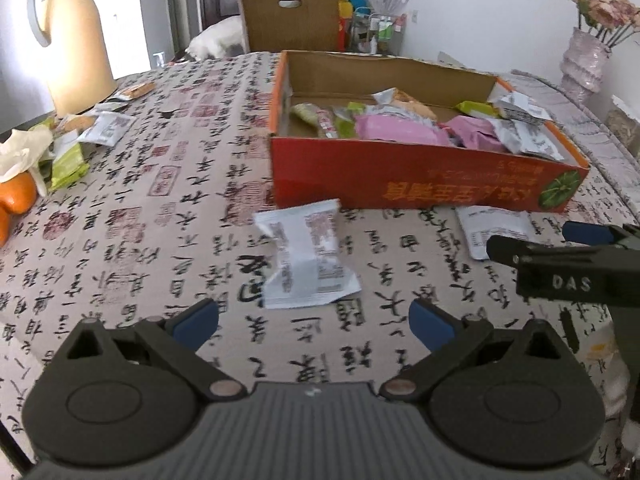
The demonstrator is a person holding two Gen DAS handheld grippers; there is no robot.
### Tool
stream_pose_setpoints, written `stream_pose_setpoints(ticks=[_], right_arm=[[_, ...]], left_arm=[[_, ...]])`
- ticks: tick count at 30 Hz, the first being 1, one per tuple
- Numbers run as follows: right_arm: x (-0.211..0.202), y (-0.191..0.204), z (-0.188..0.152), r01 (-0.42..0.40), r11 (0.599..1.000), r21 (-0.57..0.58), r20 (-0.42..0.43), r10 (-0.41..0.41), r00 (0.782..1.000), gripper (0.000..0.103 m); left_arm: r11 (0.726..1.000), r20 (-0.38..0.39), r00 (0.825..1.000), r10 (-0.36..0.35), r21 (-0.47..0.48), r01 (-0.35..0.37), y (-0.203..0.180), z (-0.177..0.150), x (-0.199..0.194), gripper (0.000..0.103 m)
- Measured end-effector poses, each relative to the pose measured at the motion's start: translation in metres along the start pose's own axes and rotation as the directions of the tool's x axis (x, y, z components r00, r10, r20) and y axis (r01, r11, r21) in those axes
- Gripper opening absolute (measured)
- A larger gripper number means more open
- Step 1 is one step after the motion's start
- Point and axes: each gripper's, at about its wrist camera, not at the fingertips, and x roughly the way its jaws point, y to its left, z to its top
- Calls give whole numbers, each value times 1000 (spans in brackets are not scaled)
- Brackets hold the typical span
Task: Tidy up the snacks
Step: 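Grasp a white packet with the right tool while the left tool grasps another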
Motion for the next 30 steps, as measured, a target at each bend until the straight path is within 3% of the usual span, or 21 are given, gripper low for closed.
stream_pose_setpoints(ticks=[9,14,16,21,30], right_arm=[[32,15,13,8,1000,-2,-68,-8,998,102],[35,20,11,16,1000,-6,-61,-16,998,87],[32,21,12,12,1000,-9,-54,-12,998,71],[23,16,11,-20,1000,-1,-41,20,999,46],[2,-3,-3,-35,999,27,0,35,999,42]], left_arm=[[999,-12,999,30,-38,-31,20,3,0,103],[998,-26,999,28,-52,-30,24,3,3,103],[998,-29,999,30,-55,-32,25,3,3,103],[996,-28,999,31,-85,-33,27,8,1,103],[992,-54,998,29,-122,-35,17,23,8,103]])
